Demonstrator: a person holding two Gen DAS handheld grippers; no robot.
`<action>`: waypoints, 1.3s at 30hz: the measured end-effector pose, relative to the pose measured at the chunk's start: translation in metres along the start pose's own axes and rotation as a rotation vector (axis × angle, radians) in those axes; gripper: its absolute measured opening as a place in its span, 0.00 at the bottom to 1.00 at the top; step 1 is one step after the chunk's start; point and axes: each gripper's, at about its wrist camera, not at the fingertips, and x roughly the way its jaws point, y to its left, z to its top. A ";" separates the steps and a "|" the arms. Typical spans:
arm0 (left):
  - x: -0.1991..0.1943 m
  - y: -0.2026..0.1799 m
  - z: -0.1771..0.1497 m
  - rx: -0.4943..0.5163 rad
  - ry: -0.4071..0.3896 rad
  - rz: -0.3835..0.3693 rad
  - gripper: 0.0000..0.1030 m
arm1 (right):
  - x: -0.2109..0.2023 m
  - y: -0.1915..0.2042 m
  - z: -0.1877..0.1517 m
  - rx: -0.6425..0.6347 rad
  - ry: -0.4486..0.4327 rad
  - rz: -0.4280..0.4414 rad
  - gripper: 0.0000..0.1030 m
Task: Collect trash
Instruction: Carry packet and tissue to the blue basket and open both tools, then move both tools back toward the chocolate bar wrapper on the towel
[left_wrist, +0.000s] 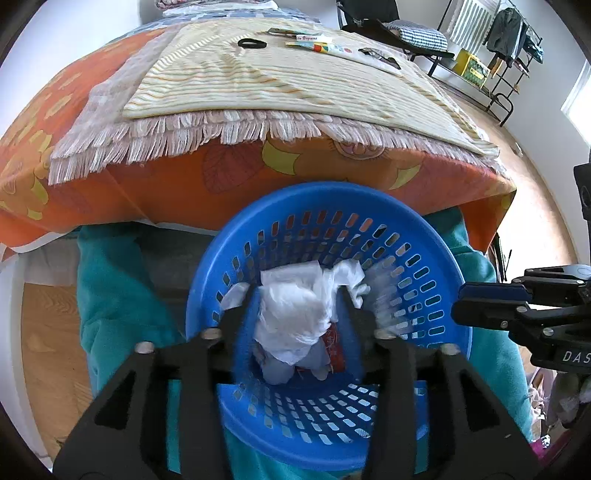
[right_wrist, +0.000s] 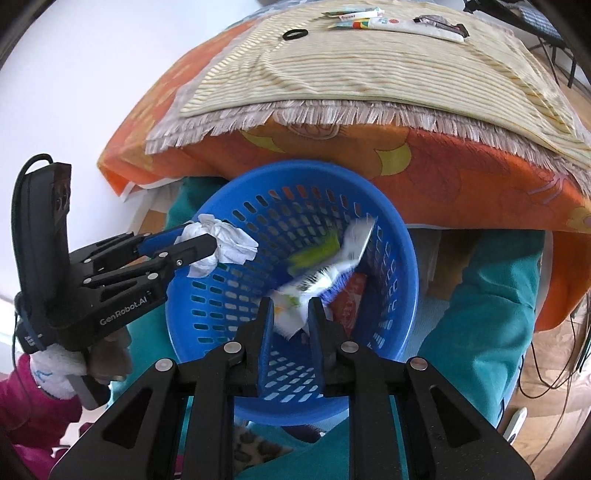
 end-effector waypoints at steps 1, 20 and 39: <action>-0.001 0.000 0.000 0.001 -0.005 0.004 0.50 | 0.001 0.000 0.000 0.002 0.003 -0.003 0.17; -0.005 0.008 0.003 -0.020 -0.016 0.024 0.62 | -0.007 -0.013 0.006 0.051 -0.011 -0.089 0.54; -0.010 0.016 0.058 0.003 -0.084 0.054 0.62 | -0.044 -0.064 0.062 0.135 -0.133 -0.149 0.66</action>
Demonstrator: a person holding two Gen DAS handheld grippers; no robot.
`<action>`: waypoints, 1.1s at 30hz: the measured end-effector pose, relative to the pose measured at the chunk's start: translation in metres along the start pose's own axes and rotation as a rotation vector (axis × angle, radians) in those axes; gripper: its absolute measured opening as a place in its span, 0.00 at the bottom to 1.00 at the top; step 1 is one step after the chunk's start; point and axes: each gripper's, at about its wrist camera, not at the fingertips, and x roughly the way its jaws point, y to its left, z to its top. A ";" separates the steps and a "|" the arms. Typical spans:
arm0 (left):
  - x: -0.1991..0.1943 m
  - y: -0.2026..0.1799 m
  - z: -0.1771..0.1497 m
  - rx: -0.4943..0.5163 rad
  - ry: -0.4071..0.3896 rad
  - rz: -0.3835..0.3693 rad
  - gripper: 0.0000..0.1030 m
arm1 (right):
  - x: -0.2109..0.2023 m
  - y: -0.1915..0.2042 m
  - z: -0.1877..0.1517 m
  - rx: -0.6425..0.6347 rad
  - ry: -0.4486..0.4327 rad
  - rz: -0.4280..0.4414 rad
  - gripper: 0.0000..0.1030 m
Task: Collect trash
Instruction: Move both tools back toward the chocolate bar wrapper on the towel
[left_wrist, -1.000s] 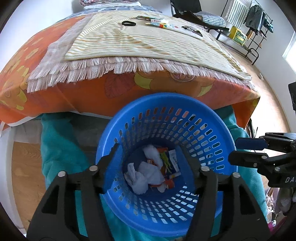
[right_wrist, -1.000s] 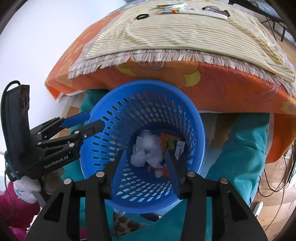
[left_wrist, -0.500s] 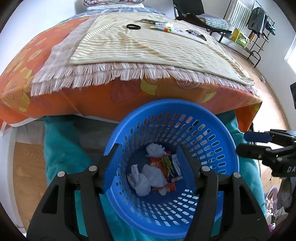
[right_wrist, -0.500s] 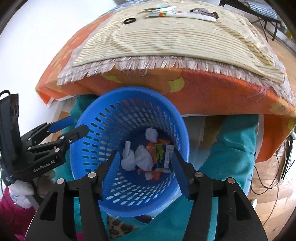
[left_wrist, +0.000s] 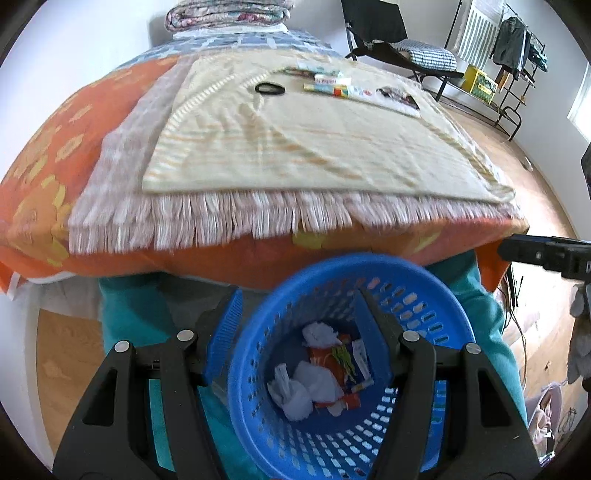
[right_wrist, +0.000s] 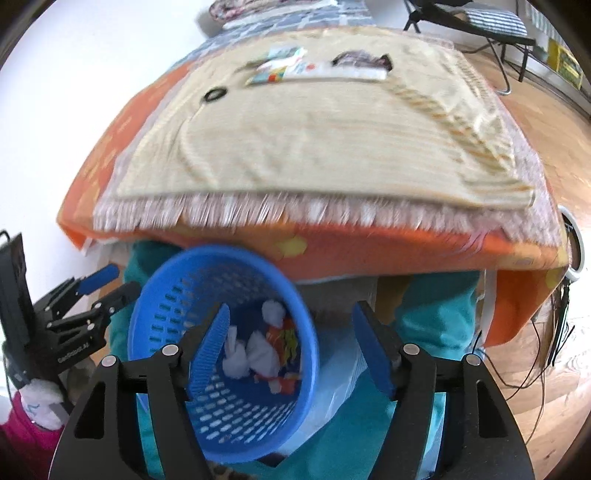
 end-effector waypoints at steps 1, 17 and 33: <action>0.000 0.001 0.005 -0.001 -0.006 0.000 0.62 | -0.001 -0.003 0.003 0.006 -0.011 -0.001 0.66; 0.021 0.015 0.100 0.003 -0.091 0.020 0.62 | -0.007 -0.056 0.109 0.061 -0.168 0.020 0.66; 0.088 0.022 0.188 0.020 -0.064 0.019 0.62 | 0.042 -0.094 0.204 0.193 -0.159 0.007 0.66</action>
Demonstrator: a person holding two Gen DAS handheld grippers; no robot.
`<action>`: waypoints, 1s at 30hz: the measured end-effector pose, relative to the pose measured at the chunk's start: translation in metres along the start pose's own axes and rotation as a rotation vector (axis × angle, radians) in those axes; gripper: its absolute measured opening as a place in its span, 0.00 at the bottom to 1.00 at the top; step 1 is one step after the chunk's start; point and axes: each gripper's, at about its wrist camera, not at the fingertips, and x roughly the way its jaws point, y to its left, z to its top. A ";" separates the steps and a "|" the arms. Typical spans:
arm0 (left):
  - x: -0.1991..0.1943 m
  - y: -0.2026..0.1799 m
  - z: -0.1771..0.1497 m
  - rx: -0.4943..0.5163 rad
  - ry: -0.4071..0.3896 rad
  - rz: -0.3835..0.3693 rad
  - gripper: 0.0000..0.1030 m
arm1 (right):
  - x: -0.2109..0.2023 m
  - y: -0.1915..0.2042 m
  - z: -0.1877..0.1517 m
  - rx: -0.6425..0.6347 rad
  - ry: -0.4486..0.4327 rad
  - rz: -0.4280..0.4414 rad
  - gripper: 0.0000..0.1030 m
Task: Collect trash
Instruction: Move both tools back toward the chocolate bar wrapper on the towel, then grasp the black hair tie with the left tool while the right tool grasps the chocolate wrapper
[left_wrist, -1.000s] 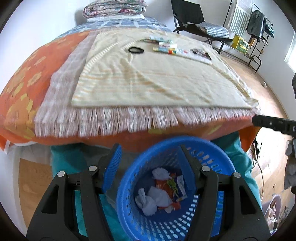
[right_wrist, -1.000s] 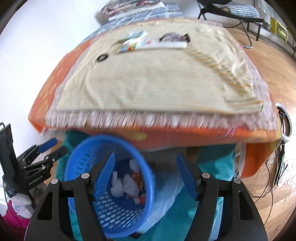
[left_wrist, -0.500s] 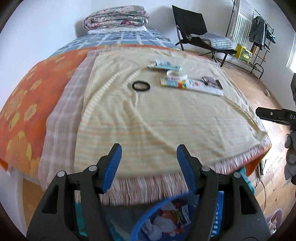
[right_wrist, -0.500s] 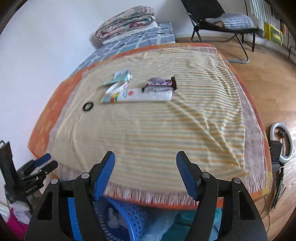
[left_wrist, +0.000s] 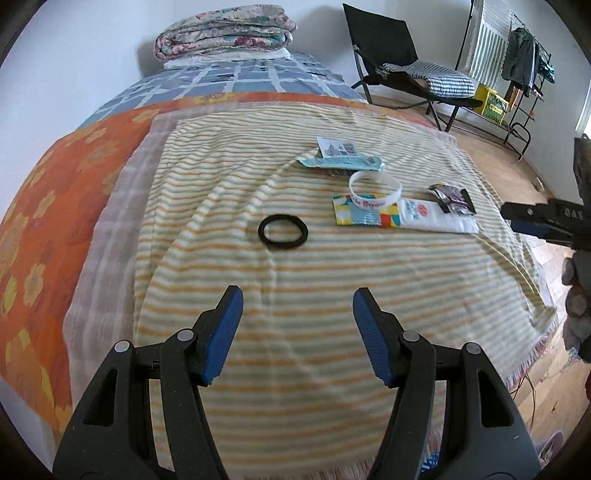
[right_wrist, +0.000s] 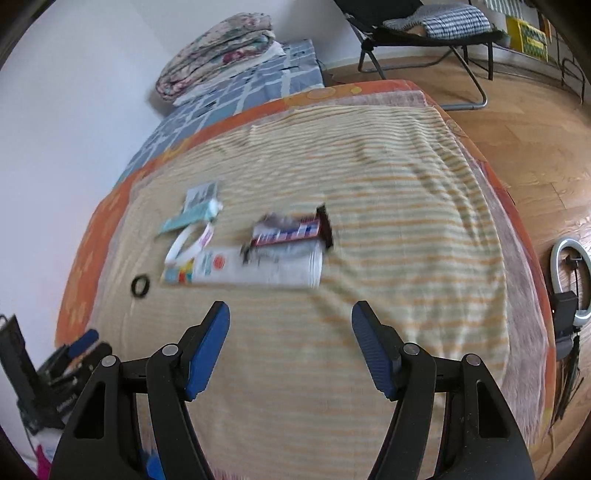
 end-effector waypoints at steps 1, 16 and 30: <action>0.005 0.001 0.003 -0.004 0.003 -0.001 0.62 | 0.005 -0.001 0.006 0.006 0.002 -0.005 0.66; 0.055 0.010 0.032 -0.019 0.034 0.011 0.62 | 0.072 -0.004 0.043 0.057 0.068 -0.030 0.66; 0.072 0.022 0.038 -0.036 0.035 0.042 0.10 | 0.075 -0.005 0.044 0.051 0.047 -0.064 0.43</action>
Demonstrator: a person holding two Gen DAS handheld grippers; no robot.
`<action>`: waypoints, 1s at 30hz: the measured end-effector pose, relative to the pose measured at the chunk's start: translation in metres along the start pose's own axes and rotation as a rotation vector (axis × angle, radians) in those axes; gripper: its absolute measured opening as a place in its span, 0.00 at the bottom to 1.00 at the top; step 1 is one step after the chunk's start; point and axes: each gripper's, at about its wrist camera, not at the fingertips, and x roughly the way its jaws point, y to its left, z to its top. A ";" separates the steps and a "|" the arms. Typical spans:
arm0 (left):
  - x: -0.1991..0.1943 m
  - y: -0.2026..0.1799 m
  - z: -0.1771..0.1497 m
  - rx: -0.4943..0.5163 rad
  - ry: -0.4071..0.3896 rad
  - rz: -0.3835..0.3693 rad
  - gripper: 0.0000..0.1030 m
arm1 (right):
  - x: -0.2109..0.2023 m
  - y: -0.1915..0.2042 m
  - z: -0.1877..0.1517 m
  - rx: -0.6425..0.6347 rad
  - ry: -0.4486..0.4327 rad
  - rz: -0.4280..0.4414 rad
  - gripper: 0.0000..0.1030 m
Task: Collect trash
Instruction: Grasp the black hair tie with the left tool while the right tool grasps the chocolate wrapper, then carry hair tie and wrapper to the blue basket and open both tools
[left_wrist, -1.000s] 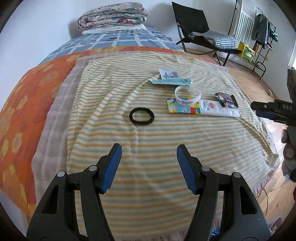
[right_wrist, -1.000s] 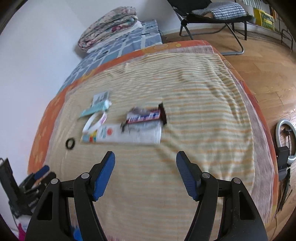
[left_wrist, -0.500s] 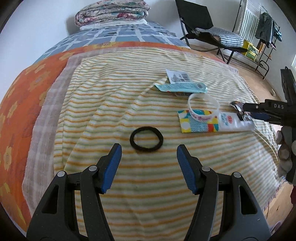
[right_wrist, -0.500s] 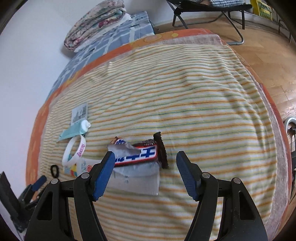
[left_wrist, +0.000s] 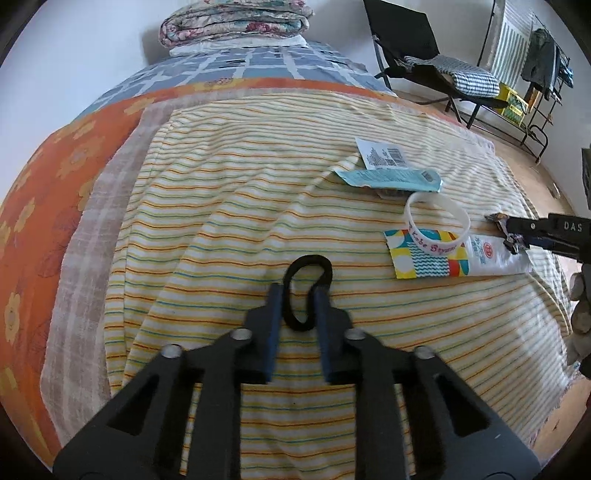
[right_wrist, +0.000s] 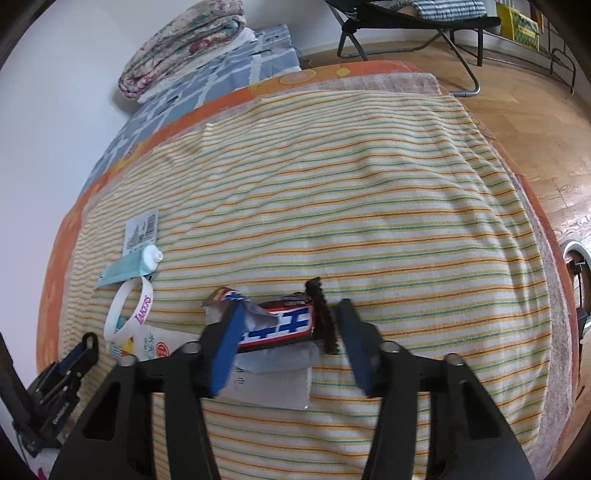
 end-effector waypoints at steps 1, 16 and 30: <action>0.000 0.002 0.001 -0.010 0.003 -0.006 0.09 | 0.000 0.000 0.000 0.002 0.002 0.003 0.40; -0.025 0.006 0.001 -0.032 -0.042 -0.008 0.02 | -0.030 -0.008 0.001 0.015 -0.078 0.022 0.15; -0.065 0.006 -0.015 -0.025 -0.091 -0.017 0.02 | -0.074 -0.007 -0.022 -0.024 -0.128 0.062 0.14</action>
